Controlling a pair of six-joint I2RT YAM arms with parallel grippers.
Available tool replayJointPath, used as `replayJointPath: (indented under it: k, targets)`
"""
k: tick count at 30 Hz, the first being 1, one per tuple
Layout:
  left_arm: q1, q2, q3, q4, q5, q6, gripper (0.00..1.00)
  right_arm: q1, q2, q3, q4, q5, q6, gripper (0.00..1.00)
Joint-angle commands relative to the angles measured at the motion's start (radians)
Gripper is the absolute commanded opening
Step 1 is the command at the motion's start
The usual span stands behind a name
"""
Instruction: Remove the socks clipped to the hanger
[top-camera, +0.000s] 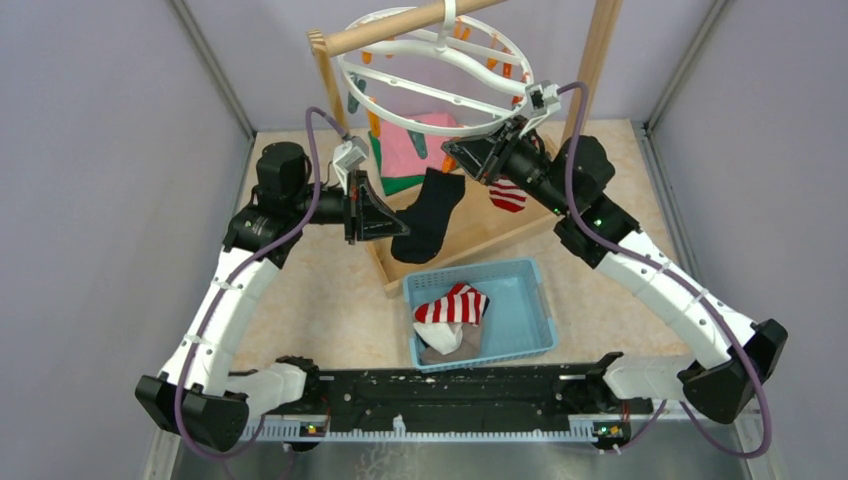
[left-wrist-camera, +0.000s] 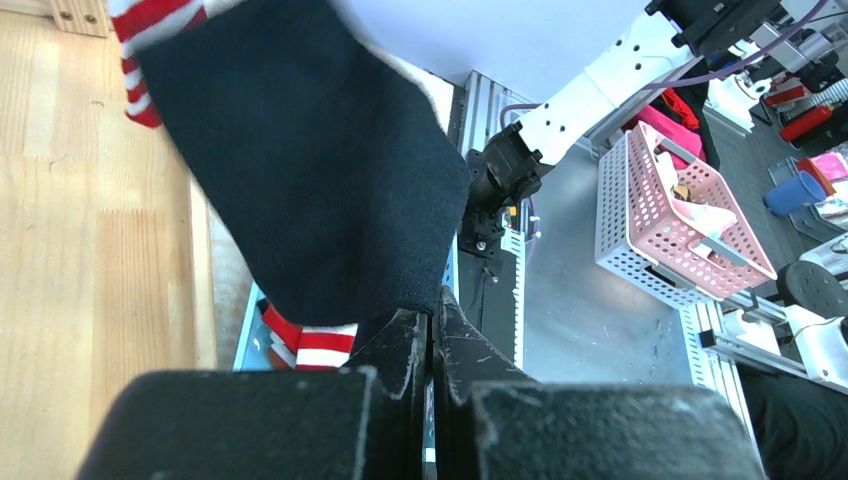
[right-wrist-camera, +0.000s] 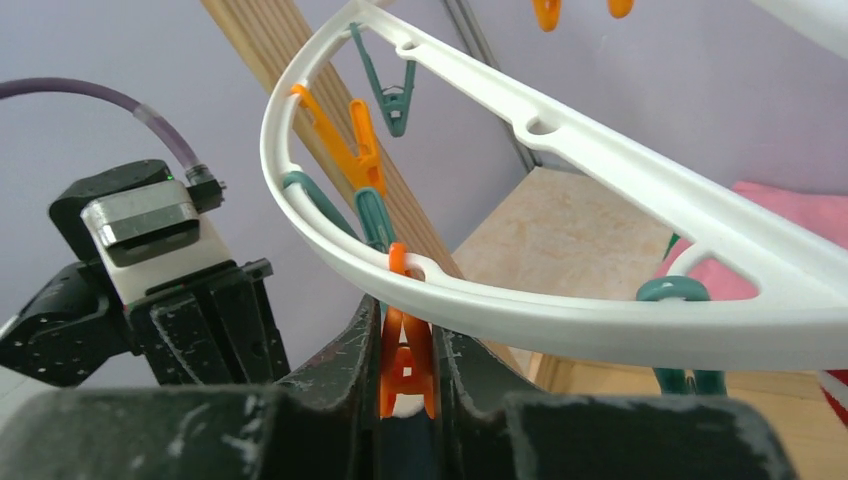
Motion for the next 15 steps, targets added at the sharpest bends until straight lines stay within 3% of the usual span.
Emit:
replayJointPath:
  k: [1,3,10,15]
  targets:
    - [0.003,0.001,-0.012,-0.015,-0.01,0.023,0.0,-0.004,-0.001,0.019,0.079,-0.047,0.027,0.04]
    - [0.002,0.011,-0.015,-0.048,0.006,0.069,0.0,-0.002,0.003,0.01,0.072,-0.051,0.035,0.0]
    - [0.0,-0.012,-0.058,-0.161,0.013,0.245,0.0,0.001,0.017,0.006,0.02,-0.016,0.021,0.0]
    - [-0.003,-0.018,-0.06,-0.328,0.004,0.448,0.0,0.004,0.025,0.01,-0.005,0.007,0.017,0.0]
